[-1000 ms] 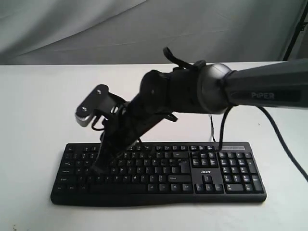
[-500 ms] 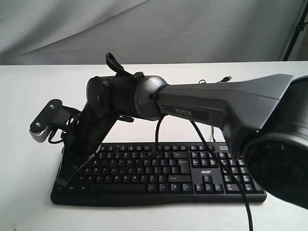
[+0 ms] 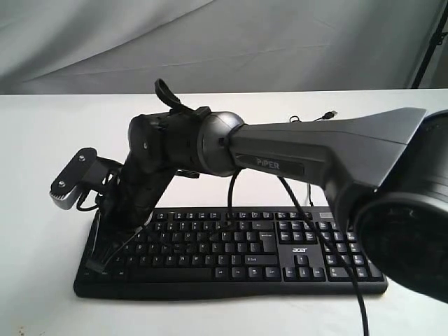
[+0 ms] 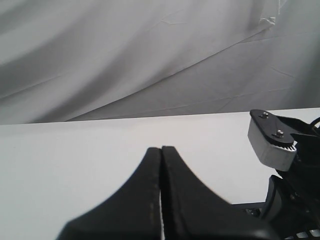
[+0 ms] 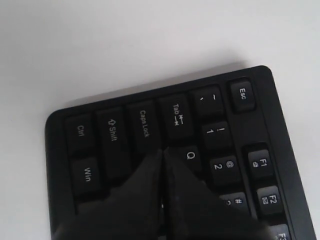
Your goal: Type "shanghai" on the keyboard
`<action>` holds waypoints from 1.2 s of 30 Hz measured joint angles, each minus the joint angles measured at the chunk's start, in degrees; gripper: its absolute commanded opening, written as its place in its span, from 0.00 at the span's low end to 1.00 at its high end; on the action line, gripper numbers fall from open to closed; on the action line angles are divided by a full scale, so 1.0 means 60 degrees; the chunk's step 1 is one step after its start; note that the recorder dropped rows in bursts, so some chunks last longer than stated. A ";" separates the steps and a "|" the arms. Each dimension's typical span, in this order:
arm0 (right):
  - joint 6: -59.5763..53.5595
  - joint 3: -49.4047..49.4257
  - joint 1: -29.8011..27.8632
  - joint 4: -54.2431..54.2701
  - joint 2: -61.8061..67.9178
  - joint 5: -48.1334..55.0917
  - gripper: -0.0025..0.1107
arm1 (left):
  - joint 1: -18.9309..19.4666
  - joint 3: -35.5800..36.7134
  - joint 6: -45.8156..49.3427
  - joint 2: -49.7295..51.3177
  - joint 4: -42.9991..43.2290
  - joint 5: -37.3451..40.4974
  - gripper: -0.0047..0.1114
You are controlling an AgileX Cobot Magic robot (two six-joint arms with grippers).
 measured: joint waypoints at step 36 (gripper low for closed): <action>-0.0203 0.0017 0.0000 0.0438 0.0312 -0.0208 0.02 | 0.0000 0.0000 0.0000 0.0000 0.0000 0.0000 0.04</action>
